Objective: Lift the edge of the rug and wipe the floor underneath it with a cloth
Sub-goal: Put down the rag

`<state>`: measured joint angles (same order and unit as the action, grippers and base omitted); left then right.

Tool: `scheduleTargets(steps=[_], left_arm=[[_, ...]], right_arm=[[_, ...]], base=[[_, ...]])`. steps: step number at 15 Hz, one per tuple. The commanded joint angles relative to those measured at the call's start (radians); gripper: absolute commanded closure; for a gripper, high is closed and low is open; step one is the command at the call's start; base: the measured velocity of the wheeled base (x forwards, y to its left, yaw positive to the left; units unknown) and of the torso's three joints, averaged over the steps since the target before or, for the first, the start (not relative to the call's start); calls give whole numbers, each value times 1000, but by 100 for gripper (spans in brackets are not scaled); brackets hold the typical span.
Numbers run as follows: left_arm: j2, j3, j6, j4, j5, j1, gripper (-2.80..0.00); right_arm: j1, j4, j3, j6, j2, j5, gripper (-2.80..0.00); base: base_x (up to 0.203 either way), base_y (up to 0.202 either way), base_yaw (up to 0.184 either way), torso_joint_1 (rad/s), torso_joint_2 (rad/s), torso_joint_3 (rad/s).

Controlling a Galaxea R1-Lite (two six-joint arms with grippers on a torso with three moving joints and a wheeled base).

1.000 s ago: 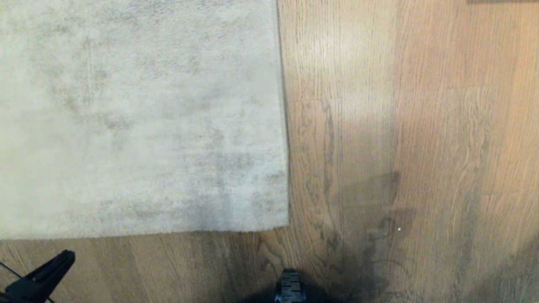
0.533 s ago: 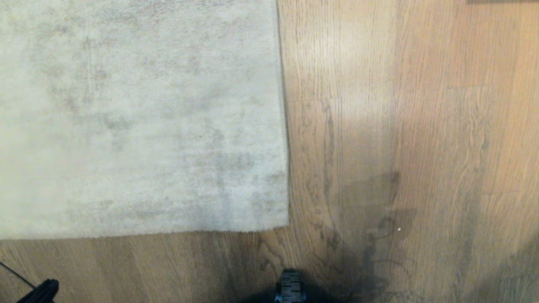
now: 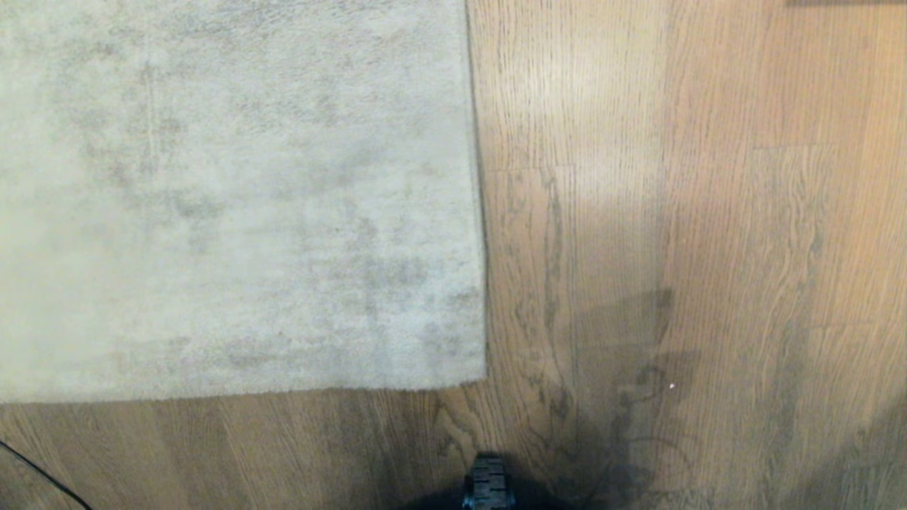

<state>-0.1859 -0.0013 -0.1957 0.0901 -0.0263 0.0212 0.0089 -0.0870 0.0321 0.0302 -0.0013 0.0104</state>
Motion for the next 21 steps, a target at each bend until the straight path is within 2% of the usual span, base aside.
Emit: scheduleTargets(steps=[1, 3, 7, 10, 12, 13, 16, 18, 21], left_arm=[[135, -1, 11, -48, -1, -11, 0], [186, 0, 34, -79, 0, -13, 0], [186, 0, 45, -81, 2, -14, 0], [186, 0, 106, -86, 13, -14, 0], [186, 1, 186, -86, 19, -14, 0], [186, 0, 194, -85, 24, -14, 0], [186, 1, 167, -90, 22, -14, 0], [186, 0, 80, -86, 2, -14, 0], [186, 1, 102, -86, 12, -14, 0]], right_arm=[[0, 0, 0, 0, 1, 0, 0], [0, 1, 0, 0, 1, 0, 0], [0, 1, 0, 0, 1, 0, 0], [0, 0, 0, 0, 1, 0, 0], [0, 1, 0, 0, 1, 0, 0], [0, 0, 0, 0, 1, 0, 0], [0, 0, 0, 0, 1, 0, 0], [0, 0, 0, 0, 1, 0, 0], [0, 0, 0, 0, 1, 0, 0]], base=[[0, 0, 0, 0, 0, 0], [0, 0, 0, 0, 0, 0], [0, 0, 0, 0, 0, 0], [0, 0, 0, 0, 0, 0], [0, 0, 0, 0, 0, 0], [0, 0, 0, 0, 0, 0], [0, 0, 0, 0, 0, 0], [0, 0, 0, 0, 0, 0], [0, 0, 0, 0, 0, 0]])
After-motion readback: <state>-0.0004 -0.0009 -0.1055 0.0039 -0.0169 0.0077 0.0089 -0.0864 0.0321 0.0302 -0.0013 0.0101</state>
